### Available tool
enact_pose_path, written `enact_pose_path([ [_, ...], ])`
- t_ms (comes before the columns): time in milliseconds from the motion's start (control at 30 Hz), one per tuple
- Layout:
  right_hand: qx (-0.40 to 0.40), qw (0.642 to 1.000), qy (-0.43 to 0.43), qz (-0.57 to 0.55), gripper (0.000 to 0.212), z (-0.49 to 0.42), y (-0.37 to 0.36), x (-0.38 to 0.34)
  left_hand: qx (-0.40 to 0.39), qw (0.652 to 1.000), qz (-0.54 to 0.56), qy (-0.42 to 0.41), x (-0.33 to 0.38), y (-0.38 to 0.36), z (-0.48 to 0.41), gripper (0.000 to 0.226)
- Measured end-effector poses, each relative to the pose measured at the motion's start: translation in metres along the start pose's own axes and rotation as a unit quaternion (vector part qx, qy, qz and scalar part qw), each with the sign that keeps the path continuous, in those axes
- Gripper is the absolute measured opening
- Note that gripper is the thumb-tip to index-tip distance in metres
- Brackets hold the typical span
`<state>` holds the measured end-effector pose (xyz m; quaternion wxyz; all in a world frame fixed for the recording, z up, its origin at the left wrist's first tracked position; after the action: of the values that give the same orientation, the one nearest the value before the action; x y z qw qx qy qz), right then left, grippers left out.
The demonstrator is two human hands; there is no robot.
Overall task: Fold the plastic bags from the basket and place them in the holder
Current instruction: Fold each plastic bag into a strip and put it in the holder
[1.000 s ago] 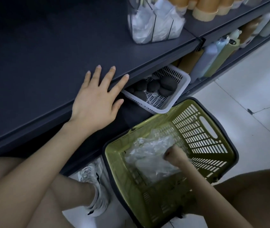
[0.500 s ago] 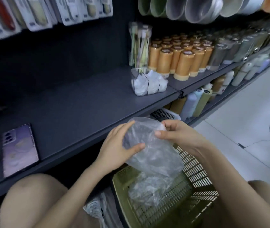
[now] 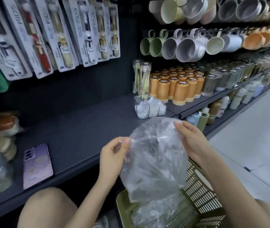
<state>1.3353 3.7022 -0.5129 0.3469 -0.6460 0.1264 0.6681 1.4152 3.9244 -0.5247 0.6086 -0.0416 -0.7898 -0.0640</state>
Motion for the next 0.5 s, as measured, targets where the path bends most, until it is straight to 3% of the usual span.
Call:
enact_pose_path([
  [133, 0.09, 0.976, -0.016, 0.196, 0.036, -0.002, 0.036, 0.007, 0.05, 0.999, -0.002, -0.009, -0.003, 0.016, -0.01, 0.023],
  [233, 0.131, 0.957, 0.085, 0.244, 0.032, 0.007, 0.039, -0.003, 0.067, 0.998, 0.005, -0.013, -0.003, 0.024, -0.016, 0.025],
  [333, 0.058, 0.941, 0.202, 0.266, 0.027, 0.019, 0.016, -0.013, 0.072, 0.997, -0.003, -0.028, -0.001, 0.029, -0.022, 0.023],
  [500, -0.041, 0.913, 0.18, 0.363, 0.042, -0.004, -0.018, 0.016, 0.073, 0.996, -0.013, -0.051, 0.007, 0.038, -0.029, 0.019],
])
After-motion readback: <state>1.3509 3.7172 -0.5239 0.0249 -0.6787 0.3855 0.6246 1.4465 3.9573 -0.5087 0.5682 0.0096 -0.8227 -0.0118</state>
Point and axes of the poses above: each hand's wrist, its own z-axis away from the middle knuckle, its own y-axis out of the back of the hand, x = y × z, the point moved 6 cm from there along -z, towards the middle knuckle, and after that the axes turned 9 degrees about x, right-handed, at the moved point
